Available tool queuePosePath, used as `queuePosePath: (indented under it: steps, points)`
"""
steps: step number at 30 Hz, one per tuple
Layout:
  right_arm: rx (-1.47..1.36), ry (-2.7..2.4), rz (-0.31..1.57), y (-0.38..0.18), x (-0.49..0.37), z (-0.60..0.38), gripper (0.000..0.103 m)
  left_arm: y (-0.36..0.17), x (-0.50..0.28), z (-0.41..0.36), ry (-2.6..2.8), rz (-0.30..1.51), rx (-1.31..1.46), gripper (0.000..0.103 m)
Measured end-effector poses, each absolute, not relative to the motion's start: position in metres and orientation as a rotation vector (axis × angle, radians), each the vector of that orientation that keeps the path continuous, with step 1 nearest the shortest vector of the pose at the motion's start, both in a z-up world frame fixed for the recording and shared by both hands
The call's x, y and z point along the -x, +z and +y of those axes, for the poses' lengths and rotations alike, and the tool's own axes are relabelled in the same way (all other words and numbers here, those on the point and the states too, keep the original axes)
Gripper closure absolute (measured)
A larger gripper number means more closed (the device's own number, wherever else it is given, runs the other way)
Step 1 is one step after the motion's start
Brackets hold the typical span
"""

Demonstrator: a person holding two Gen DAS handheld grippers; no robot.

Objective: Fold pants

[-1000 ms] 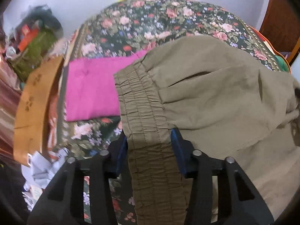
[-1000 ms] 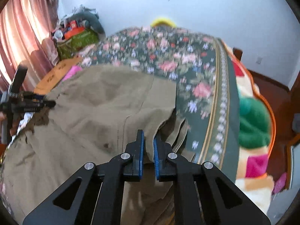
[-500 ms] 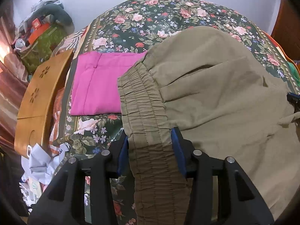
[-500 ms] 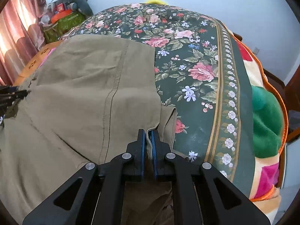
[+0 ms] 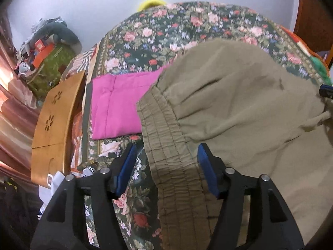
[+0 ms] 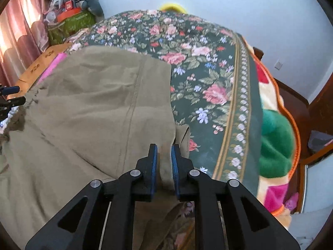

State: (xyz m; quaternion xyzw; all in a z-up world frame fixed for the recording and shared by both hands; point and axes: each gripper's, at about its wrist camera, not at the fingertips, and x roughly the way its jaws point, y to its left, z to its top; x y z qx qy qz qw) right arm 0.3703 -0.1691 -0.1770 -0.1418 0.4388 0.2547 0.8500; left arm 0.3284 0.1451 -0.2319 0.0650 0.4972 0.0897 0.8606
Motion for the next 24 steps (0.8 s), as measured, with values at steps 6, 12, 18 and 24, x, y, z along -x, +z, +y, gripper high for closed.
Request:
queuePosePath:
  steps: [6,12,18,24]
  points:
    - [0.262,0.555,0.820,-0.136,-0.362,-0.171,0.064,-0.189,-0.326,0.154,0.169,0.952,-0.047,0.029]
    - [0.179,0.582,0.719,-0.100,-0.371,-0.161,0.046,-0.166,-0.340,0.172,0.198,0.896,0.007,0.018]
    - [0.168,0.566,0.718,-0.097,-0.408,-0.142,0.033,-0.182,-0.370,0.200,0.203,0.941,0.079,0.012]
    - [0.147,0.540,0.778,-0.117,-0.453,-0.131,0.033,-0.229,-0.404,0.222,0.225,1.030,0.125,0.012]
